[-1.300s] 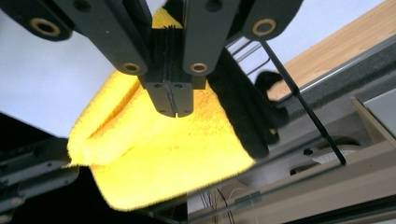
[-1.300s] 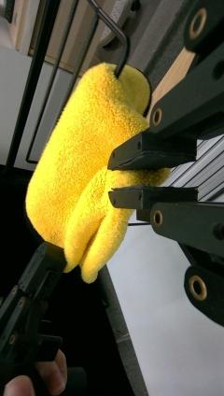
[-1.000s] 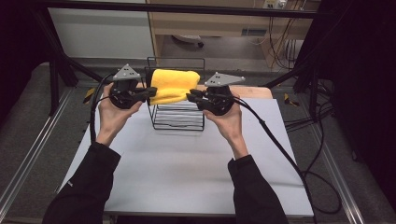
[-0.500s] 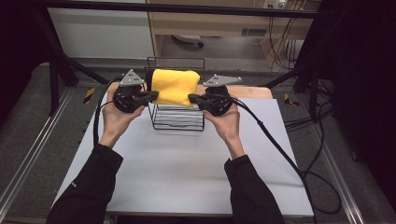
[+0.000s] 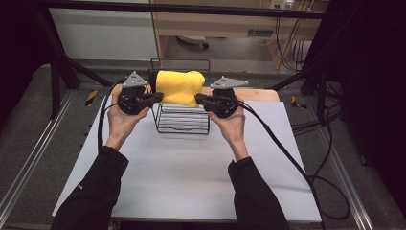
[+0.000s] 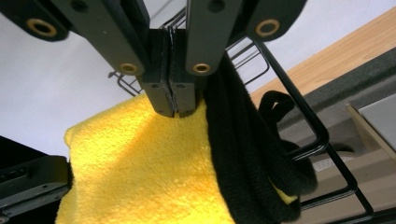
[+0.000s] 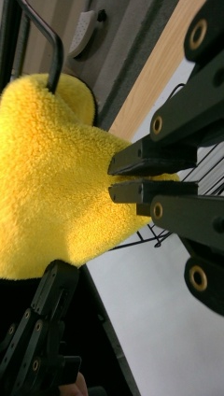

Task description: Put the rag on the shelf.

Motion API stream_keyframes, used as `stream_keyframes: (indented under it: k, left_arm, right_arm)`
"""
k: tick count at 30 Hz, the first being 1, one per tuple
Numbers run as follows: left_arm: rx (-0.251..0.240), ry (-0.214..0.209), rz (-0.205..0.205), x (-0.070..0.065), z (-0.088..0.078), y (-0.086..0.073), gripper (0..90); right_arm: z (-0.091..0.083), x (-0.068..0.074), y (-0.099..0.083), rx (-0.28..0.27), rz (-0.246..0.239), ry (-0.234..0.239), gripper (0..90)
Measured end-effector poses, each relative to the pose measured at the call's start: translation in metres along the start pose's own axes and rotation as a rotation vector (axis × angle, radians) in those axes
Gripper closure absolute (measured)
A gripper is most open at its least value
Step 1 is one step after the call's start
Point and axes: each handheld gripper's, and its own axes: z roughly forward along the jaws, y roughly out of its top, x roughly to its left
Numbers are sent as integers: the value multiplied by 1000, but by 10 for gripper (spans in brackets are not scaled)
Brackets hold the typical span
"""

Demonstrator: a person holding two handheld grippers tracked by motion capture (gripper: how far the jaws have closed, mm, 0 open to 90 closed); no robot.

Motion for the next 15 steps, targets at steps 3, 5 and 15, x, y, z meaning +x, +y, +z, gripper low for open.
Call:
stream_keyframes:
  k: [3, 5, 15]
  left_arm:
    - [-10, -10, -10, -1, -7, 0, 816]
    - [-11, -4, -9, -2, -12, -1, 761]
    - [38, 16, -10, -7, -28, -11, 447]
  right_arm:
    - [-11, 2, 2, -27, 5, 16, 773]
    - [-20, 2, 3, -38, 11, 22, 713]
    - [-60, -2, -1, -47, 62, 18, 338]
